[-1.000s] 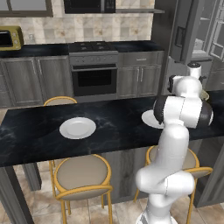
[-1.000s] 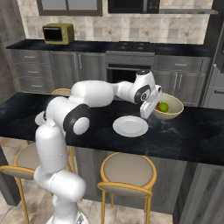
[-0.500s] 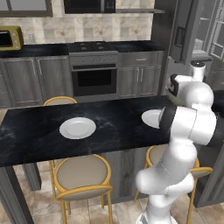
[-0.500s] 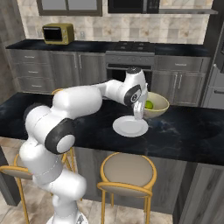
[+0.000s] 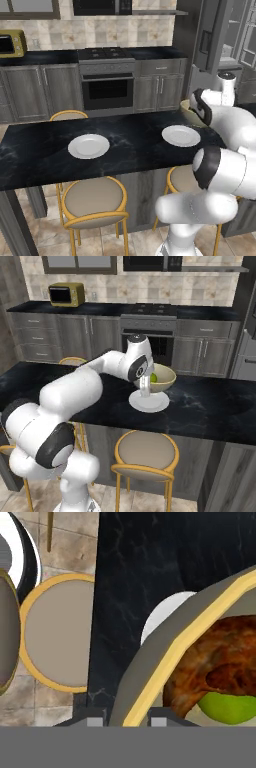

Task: Pick the chicken drumstick and lime from their plates and place them in the bowl. Then put the bowl in the fridge.

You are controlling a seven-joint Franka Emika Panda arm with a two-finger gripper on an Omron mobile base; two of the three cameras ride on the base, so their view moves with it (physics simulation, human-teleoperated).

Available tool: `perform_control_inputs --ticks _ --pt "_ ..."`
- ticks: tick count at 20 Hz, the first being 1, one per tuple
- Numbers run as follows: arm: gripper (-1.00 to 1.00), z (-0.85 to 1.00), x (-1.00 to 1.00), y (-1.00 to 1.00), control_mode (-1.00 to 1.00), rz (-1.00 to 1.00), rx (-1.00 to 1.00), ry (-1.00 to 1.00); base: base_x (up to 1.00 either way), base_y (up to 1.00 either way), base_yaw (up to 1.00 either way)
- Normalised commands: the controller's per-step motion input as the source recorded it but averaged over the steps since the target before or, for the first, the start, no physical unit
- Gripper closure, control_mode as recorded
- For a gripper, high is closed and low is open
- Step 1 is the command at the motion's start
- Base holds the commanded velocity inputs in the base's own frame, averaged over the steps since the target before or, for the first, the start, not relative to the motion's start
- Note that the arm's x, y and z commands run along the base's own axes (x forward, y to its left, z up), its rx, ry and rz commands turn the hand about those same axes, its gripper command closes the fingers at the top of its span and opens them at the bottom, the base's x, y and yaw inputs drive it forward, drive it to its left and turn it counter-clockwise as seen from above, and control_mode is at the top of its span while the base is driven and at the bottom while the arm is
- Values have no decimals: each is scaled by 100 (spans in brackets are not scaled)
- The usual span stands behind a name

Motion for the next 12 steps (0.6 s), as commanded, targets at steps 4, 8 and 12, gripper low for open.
perform_control_inputs --ticks 4,8,12 --pt "100 7 -50 62 -100 1 -4 0 0 0 0" --pt "100 5 -50 53 -100 0 0 0 0 0 0" --pt "100 8 -51 47 -100 0 0 -1 0 0 0"
